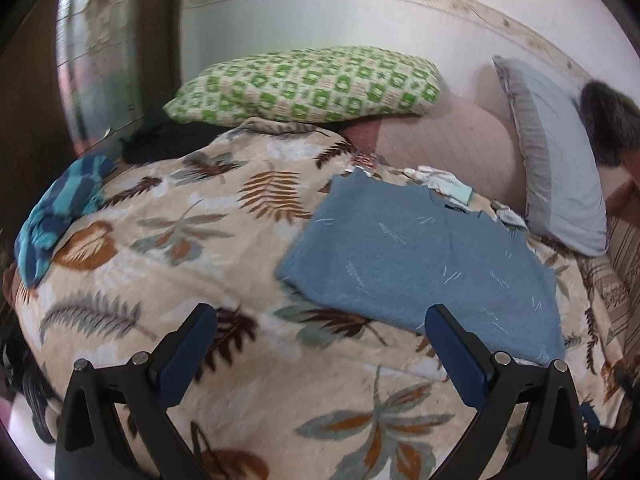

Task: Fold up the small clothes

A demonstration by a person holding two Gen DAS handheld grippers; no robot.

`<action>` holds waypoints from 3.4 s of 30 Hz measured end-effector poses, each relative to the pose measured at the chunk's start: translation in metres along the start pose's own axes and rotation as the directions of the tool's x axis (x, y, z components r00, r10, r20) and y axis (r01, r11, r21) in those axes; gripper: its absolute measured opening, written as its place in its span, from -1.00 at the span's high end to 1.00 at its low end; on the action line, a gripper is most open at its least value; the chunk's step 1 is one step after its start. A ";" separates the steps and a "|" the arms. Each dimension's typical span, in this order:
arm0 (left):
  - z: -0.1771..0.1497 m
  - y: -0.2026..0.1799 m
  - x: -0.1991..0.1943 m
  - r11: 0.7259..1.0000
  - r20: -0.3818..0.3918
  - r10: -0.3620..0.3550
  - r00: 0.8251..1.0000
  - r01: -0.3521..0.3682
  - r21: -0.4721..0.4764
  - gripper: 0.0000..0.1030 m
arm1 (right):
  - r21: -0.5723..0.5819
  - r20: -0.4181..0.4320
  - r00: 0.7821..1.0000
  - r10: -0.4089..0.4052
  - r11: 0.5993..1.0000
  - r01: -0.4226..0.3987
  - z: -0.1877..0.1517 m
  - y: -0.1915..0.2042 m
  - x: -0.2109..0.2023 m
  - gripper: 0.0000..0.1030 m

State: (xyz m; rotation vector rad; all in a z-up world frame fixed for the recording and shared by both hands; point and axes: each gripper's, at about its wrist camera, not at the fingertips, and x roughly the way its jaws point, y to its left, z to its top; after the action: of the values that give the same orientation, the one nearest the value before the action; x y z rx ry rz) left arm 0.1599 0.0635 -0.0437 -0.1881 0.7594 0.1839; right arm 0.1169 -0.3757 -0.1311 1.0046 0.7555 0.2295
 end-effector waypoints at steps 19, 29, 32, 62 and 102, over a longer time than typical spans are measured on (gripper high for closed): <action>0.020 -0.043 0.140 0.992 -0.095 0.033 0.995 -0.021 0.128 -1.00 | 0.247 -0.080 0.987 -0.136 0.957 0.152 0.082 -0.062 0.105 -0.27; 0.006 -0.042 0.150 0.981 -0.062 -0.005 0.998 0.017 0.195 -1.00 | 0.265 -0.076 0.975 -0.210 0.938 0.222 0.075 -0.060 0.115 -0.32; -0.001 -0.044 0.161 0.975 -0.092 0.020 0.996 0.001 0.223 -1.00 | 0.145 -0.071 0.948 -0.310 0.937 0.317 0.079 -0.043 0.121 0.55; 0.046 0.235 0.121 0.821 -0.068 0.011 0.998 -0.048 -0.569 -1.00 | -0.679 -0.259 0.881 -0.397 0.723 0.126 -0.150 0.261 0.387 0.63; 0.044 0.109 0.125 0.793 -0.060 -0.423 0.904 0.337 -0.507 -0.43 | -0.233 -0.292 0.951 0.100 0.957 -0.173 -0.013 0.149 0.273 -0.35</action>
State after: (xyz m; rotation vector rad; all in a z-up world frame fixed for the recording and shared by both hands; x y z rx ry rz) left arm 0.2522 0.1908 -0.1104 -0.8461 0.8192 -0.0343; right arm 0.3302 -0.1496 -0.1393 0.7861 0.8851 0.5856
